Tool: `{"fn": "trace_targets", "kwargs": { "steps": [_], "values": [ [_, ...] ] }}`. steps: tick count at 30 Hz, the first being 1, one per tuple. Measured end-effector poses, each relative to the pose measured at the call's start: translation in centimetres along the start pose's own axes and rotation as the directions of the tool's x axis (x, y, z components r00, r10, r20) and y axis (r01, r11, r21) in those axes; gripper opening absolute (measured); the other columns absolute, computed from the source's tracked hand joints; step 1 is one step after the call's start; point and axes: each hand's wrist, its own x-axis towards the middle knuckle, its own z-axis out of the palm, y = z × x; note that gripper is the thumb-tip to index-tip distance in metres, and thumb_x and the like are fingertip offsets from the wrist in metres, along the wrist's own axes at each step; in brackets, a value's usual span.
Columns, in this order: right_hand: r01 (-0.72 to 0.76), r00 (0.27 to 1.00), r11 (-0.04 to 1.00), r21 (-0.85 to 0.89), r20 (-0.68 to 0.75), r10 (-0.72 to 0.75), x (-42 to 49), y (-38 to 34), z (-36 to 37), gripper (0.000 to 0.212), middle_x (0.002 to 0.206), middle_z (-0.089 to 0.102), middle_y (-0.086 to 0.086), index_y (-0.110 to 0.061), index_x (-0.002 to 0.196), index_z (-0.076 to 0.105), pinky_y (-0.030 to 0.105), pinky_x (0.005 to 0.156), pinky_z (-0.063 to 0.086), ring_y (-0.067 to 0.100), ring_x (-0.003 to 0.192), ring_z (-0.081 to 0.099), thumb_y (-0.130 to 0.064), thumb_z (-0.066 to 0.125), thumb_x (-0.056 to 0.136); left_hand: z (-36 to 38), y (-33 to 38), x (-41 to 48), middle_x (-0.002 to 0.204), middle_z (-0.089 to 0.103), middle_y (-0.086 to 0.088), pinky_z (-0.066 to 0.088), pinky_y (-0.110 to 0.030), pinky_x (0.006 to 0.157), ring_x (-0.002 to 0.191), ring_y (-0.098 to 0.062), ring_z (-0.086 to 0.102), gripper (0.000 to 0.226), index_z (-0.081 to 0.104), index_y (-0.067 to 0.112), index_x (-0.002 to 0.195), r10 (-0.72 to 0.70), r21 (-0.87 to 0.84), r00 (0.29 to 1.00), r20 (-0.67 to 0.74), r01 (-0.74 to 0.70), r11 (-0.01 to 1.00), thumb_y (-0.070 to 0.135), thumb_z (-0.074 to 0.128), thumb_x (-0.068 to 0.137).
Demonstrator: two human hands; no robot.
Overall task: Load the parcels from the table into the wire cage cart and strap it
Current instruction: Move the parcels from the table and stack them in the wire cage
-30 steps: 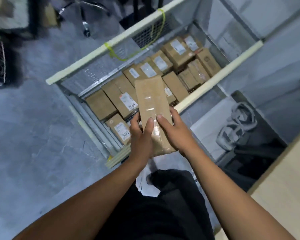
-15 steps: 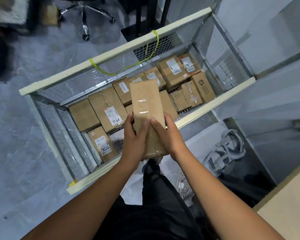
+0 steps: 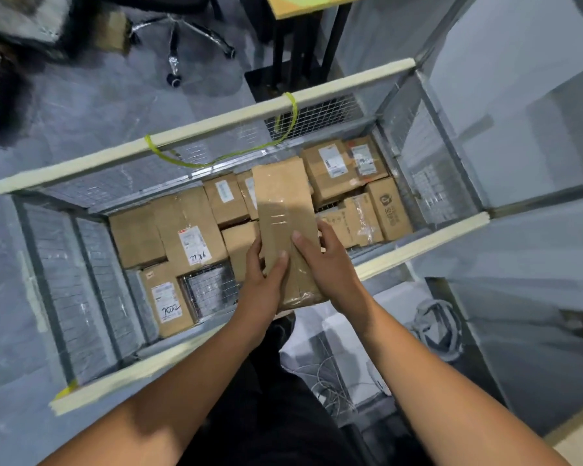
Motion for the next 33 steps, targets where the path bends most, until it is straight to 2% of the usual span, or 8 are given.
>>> {"fn": "trace_targets", "kwargs": {
  "steps": [7,12,14,16,20,22,27,33],
  "values": [
    [-0.061,0.992,0.998,-0.033,0.108,0.064,3.0,0.1,5.0,0.051,0.113,0.071,-0.013,-0.037,0.139,0.053,0.036,0.086,0.059,0.008,0.097,0.072,-0.057,0.066,0.094,-4.0,-0.6,2.2,0.144,0.059,0.007,0.056,-0.022,0.088,0.116,-0.004,0.067,0.068,0.032,0.039,0.158,-0.009,0.030,0.987,-0.163,0.014,0.999,0.050,0.064,0.099],
    [-0.040,0.967,0.996,-0.081,0.248,0.059,4.3,-0.2,13.4,0.054,0.117,0.070,-0.011,-0.033,0.145,0.050,0.032,0.085,0.058,0.011,0.101,0.072,-0.053,0.065,0.097,-11.6,-0.3,2.1,0.141,0.062,0.005,0.055,-0.021,0.092,0.110,0.004,0.067,0.059,0.037,0.034,0.156,-0.006,0.130,0.962,-0.271,0.043,0.991,0.042,0.061,0.103],
    [-0.024,0.953,0.995,-0.099,0.300,0.053,5.0,-0.1,17.3,0.058,0.124,0.068,-0.009,-0.033,0.149,0.046,0.031,0.087,0.057,0.012,0.105,0.070,-0.053,0.065,0.097,-16.2,0.5,2.0,0.144,0.056,0.000,0.048,-0.025,0.097,0.120,-0.005,0.059,0.055,0.041,0.028,0.155,0.218,0.522,0.925,-0.310,-0.026,0.853,0.043,0.057,0.104],
    [-0.014,0.942,0.992,-0.125,0.331,0.055,6.0,0.0,21.2,0.062,0.129,0.065,-0.008,-0.034,0.151,0.042,0.028,0.084,0.056,0.010,0.105,0.069,-0.055,0.064,0.097,-22.4,1.4,2.6,0.142,0.055,-0.011,0.042,-0.044,0.110,0.132,-0.025,0.051,0.053,0.051,0.015,0.148,0.493,0.820,0.821,-0.288,-0.054,0.569,0.043,0.056,0.103],
    [-0.007,0.916,0.980,-0.201,0.391,0.087,9.0,2.0,29.4,0.061,0.120,0.069,-0.010,-0.032,0.149,0.041,0.018,0.067,0.053,0.002,0.088,0.072,-0.057,0.062,0.097,-36.2,3.1,5.3,0.156,0.041,-0.028,0.018,-0.058,0.125,0.151,-0.049,0.025,0.066,0.047,0.000,0.149,0.585,0.937,0.737,-0.339,0.210,0.278,0.047,0.053,0.102],
    [0.014,0.911,0.976,-0.219,0.405,0.078,11.4,3.7,34.1,0.061,0.114,0.071,-0.012,-0.030,0.147,0.042,0.016,0.063,0.050,0.001,0.083,0.072,-0.058,0.061,0.096,-41.9,3.6,7.6,0.161,0.031,-0.030,0.011,-0.056,0.127,0.153,-0.050,0.017,0.075,0.036,-0.003,0.154,0.570,0.944,0.753,-0.328,0.244,0.220,0.048,0.053,0.102],
    [-0.088,0.879,0.957,-0.275,0.430,0.204,16.8,8.4,43.7,0.073,0.136,0.064,0.009,-0.024,0.156,0.026,0.036,0.094,0.055,0.024,0.112,0.067,-0.057,0.058,0.099,-47.5,2.2,14.3,0.169,0.006,-0.029,-0.001,-0.052,0.129,0.158,-0.044,0.001,0.093,0.008,-0.007,0.161,0.490,0.967,0.834,-0.254,0.233,0.104,0.056,0.045,0.104],
    [-0.125,0.888,0.940,-0.319,0.386,0.249,21.1,11.8,51.6,0.078,0.156,0.048,0.016,-0.023,0.161,0.020,0.042,0.113,0.044,0.034,0.131,0.057,-0.059,0.053,0.101,-48.9,-1.3,16.8,0.171,-0.007,-0.023,-0.004,-0.048,0.129,0.158,-0.040,-0.007,0.101,-0.003,-0.001,0.162,0.487,0.981,0.858,-0.164,0.091,0.170,0.057,0.050,0.100]
  ]
}}
